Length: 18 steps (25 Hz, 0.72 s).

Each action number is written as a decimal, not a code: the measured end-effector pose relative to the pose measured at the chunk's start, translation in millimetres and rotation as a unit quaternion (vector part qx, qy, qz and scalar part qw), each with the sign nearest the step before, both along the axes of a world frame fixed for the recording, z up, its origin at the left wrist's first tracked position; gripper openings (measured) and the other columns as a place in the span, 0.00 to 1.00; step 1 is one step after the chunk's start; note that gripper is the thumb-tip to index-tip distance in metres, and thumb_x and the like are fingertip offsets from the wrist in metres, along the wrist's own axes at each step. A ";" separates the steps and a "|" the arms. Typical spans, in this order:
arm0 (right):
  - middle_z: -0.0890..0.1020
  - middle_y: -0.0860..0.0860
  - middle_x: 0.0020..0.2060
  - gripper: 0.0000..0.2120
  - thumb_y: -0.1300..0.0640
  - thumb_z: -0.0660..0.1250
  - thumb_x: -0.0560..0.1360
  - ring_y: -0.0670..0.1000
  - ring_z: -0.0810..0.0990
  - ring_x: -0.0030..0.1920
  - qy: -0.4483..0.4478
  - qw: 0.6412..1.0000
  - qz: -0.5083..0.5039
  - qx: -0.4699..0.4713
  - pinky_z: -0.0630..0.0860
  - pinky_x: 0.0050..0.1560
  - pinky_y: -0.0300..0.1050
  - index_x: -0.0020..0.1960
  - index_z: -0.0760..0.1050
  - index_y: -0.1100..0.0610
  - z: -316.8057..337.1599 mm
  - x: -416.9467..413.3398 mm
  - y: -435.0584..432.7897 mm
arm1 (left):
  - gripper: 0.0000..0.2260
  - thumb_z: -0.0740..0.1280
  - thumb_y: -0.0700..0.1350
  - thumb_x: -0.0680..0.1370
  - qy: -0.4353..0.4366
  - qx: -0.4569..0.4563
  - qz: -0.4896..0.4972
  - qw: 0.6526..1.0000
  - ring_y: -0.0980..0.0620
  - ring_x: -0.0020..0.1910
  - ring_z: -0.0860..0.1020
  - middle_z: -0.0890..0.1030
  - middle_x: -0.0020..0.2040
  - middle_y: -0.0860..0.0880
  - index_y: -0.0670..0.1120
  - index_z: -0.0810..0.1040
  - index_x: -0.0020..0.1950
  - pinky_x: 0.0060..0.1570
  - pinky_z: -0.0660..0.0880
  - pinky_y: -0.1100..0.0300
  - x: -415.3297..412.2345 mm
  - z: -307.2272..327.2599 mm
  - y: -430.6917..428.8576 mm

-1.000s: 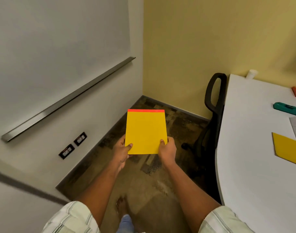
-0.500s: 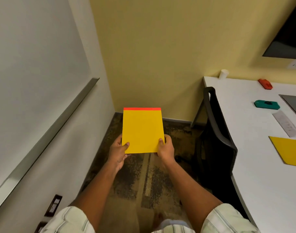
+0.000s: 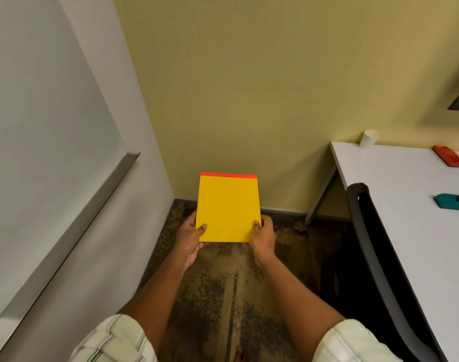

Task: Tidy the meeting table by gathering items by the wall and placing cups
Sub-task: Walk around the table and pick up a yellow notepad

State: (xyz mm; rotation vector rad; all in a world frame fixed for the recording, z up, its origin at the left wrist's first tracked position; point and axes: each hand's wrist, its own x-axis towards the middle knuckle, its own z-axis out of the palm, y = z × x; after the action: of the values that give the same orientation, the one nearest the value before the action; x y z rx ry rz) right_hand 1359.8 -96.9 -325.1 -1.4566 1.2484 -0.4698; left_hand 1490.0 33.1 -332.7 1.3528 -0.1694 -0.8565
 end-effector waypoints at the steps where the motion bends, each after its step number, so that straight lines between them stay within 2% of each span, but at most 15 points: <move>1: 0.77 0.57 0.58 0.15 0.54 0.54 0.83 0.55 0.75 0.51 0.001 1.000 -0.012 0.009 0.72 0.50 0.49 0.68 0.66 0.55 0.6 11.5 -15.2 | 0.19 0.61 0.35 0.79 0.003 0.011 -0.005 1.000 0.51 0.52 0.79 0.81 0.53 0.55 0.55 0.72 0.64 0.41 0.78 0.54 10.5 -0.5 -15.6; 5: 0.76 0.56 0.58 0.16 0.52 0.54 0.82 0.51 0.73 0.49 -0.008 1.000 -0.018 0.024 0.71 0.50 0.48 0.68 0.65 0.55 2.0 51.4 -73.9 | 0.19 0.60 0.35 0.79 0.007 0.011 -0.030 0.999 0.51 0.53 0.79 0.80 0.57 0.52 0.53 0.72 0.67 0.43 0.77 0.53 66.2 -10.0 -83.1; 9: 0.71 0.50 0.52 0.16 0.51 0.54 0.82 0.48 0.72 0.46 -0.003 0.998 -0.051 0.028 0.69 0.44 0.44 0.69 0.62 0.54 -7.4 95.0 -141.6 | 0.19 0.60 0.35 0.79 0.017 0.016 -0.075 0.997 0.49 0.55 0.78 0.79 0.57 0.52 0.53 0.73 0.65 0.45 0.77 0.51 128.0 -28.0 -166.7; 12: 0.73 0.52 0.51 0.15 0.52 0.54 0.82 0.51 0.72 0.47 0.006 0.993 -0.109 0.032 0.69 0.47 0.48 0.68 0.61 0.54 -13.1 127.5 -189.9 | 0.17 0.61 0.34 0.79 0.030 0.012 -0.110 0.993 0.48 0.55 0.77 0.79 0.57 0.50 0.52 0.74 0.61 0.46 0.77 0.50 167.5 -31.3 -232.9; 16: 0.72 0.52 0.53 0.15 0.53 0.54 0.82 0.51 0.72 0.48 0.012 0.979 -0.198 0.046 0.69 0.46 0.48 0.67 0.61 0.55 -9.8 167.4 -246.1 | 0.18 0.61 0.33 0.78 0.039 0.018 -0.194 0.980 0.45 0.56 0.76 0.78 0.58 0.47 0.48 0.72 0.65 0.49 0.76 0.50 213.4 -22.8 -314.0; 18: 0.73 0.52 0.51 0.14 0.54 0.54 0.82 0.50 0.74 0.45 0.012 0.971 -0.235 0.042 0.70 0.43 0.47 0.67 0.60 0.55 -5.3 182.4 -270.2 | 0.18 0.60 0.33 0.78 0.034 0.026 -0.221 0.974 0.46 0.55 0.76 0.78 0.57 0.48 0.48 0.71 0.65 0.50 0.75 0.49 230.2 -17.0 -350.6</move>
State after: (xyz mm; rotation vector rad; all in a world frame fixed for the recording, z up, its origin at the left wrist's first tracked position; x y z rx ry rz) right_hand 1542.2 -367.1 -330.3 -1.0924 1.6202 -0.7059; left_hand 1720.2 -317.4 -349.7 1.3543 -0.4078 -1.2856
